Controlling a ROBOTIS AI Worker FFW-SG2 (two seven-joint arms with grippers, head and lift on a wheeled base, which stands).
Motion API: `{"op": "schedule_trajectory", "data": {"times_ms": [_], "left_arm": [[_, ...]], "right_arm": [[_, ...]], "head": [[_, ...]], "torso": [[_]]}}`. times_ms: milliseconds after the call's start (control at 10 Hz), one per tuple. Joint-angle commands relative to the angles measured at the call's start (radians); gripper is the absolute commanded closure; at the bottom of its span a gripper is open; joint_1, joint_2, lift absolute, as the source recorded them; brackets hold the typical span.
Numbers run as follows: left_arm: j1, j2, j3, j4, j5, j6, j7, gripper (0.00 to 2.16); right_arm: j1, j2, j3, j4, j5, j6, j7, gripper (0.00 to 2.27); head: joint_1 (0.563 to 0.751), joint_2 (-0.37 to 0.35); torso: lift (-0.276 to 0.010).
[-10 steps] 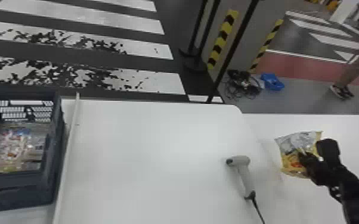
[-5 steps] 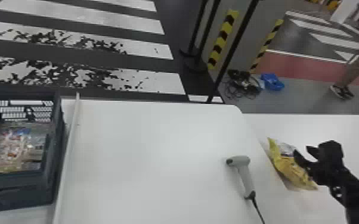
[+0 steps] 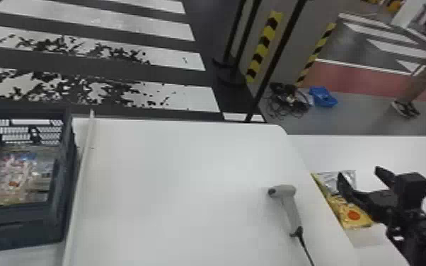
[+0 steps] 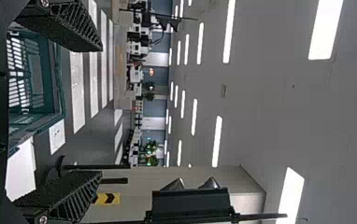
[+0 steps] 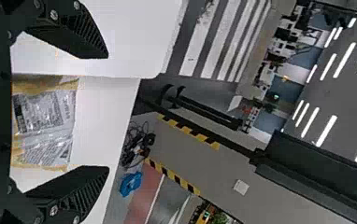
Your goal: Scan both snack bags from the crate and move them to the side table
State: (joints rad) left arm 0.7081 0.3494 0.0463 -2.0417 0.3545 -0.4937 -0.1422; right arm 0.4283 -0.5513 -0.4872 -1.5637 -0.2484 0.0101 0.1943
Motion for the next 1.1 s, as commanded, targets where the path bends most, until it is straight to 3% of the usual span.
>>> {"op": "schedule_trajectory", "data": {"times_ms": [0, 300, 600, 700, 1000], "left_arm": [[-0.007, -0.003, -0.003, -0.002, 0.000, 0.002, 0.003, 0.05], [-0.001, -0.003, -0.003, -0.014, 0.000, 0.014, 0.009, 0.06], [-0.021, -0.001, -0.014, -0.032, 0.001, 0.125, 0.015, 0.06], [-0.022, -0.001, -0.020, -0.038, 0.001, 0.134, 0.019, 0.06], [-0.010, 0.006, -0.014, -0.081, 0.012, 0.159, 0.033, 0.06]], "right_arm": [[0.067, 0.100, -0.027, -0.211, -0.078, 0.048, 0.000, 0.03], [0.075, 0.248, 0.010, -0.410, -0.187, 0.118, 0.023, 0.04], [0.082, 0.393, 0.122, -0.481, -0.183, 0.097, 0.034, 0.06], [0.093, 0.426, 0.157, -0.483, -0.169, 0.066, 0.046, 0.07], [0.152, 0.436, 0.231, -0.484, -0.137, -0.057, 0.046, 0.07]], "head": [[0.695, -0.350], [0.695, -0.350], [0.695, -0.253], [0.695, -0.212], [0.695, -0.147]], "torso": [[-0.095], [-0.095], [-0.095], [-0.095], [-0.095]]}}
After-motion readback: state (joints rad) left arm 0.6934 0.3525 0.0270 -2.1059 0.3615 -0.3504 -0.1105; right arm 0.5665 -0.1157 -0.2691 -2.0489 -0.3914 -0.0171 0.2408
